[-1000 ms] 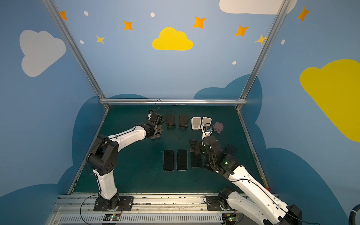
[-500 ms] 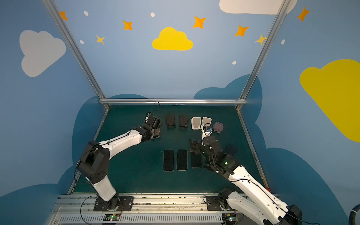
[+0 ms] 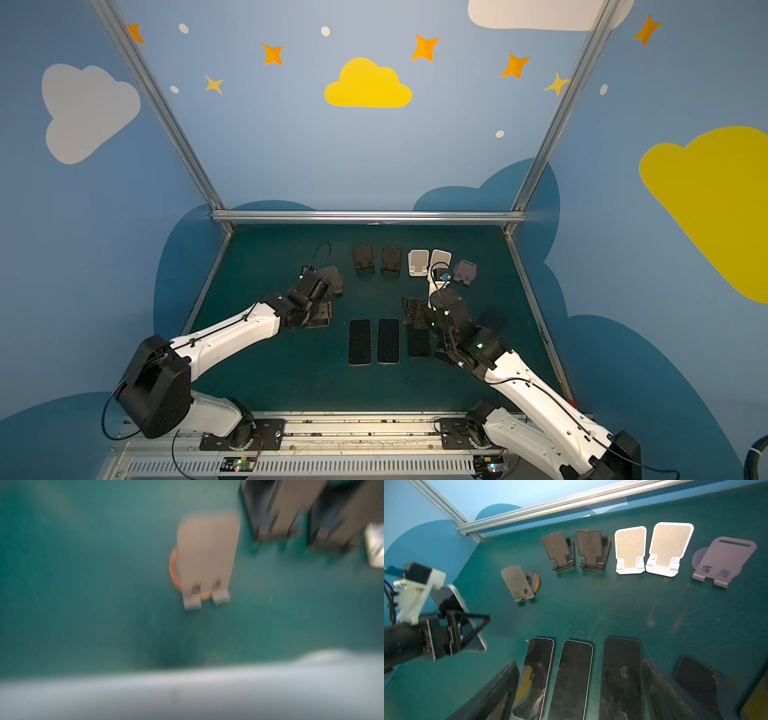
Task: Remove the phone from the phone stand
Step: Remove the phone from the phone stand, then place the phone at the center of the table.
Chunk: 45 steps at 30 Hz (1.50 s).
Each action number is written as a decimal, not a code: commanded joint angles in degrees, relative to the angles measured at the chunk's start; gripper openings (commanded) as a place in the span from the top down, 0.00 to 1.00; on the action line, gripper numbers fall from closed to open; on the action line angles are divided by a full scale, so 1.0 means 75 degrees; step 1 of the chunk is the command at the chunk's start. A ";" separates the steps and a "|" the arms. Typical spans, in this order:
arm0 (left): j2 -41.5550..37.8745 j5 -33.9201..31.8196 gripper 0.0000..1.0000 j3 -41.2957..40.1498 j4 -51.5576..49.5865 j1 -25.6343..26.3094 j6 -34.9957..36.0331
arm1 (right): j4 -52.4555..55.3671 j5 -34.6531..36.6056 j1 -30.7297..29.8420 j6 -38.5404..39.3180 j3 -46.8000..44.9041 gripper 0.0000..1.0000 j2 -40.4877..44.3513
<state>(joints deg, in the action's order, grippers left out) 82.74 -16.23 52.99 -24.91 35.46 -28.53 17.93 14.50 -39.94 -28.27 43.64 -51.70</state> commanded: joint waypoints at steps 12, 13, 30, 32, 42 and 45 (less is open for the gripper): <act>0.0427 0.1786 0.35 -0.0573 -0.0499 0.0510 -0.0813 | -0.0072 -0.0506 0.0017 -0.0068 0.0114 0.09 -0.0201; 0.0528 0.1820 0.35 -0.0531 -0.0537 0.0511 -0.0802 | -0.0071 -0.0525 0.0017 -0.0094 0.0111 0.09 -0.0219; 0.1648 0.1496 0.33 -0.0039 -0.0501 0.0598 -0.0526 | -0.0018 -0.0505 0.0019 -0.0027 0.0084 0.09 -0.0081; 0.1648 0.1502 0.33 -0.0183 -0.0230 0.0590 -0.0526 | 0.0012 -0.0493 0.0017 -0.0005 0.0120 0.09 -0.0047; 0.2293 0.1554 0.32 -0.0090 -0.0254 0.0627 -0.0552 | 0.0255 -0.0400 0.0017 0.0093 0.0337 0.09 0.0003; 0.2398 0.1589 0.31 -0.0101 -0.0335 0.0674 -0.0667 | 0.0312 -0.0365 0.0018 0.0090 0.0387 0.09 0.0026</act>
<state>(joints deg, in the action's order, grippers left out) 96.66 -4.84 53.84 -30.33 40.40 -33.19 18.72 11.00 -39.94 -28.18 44.16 -52.36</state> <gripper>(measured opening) 0.730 0.910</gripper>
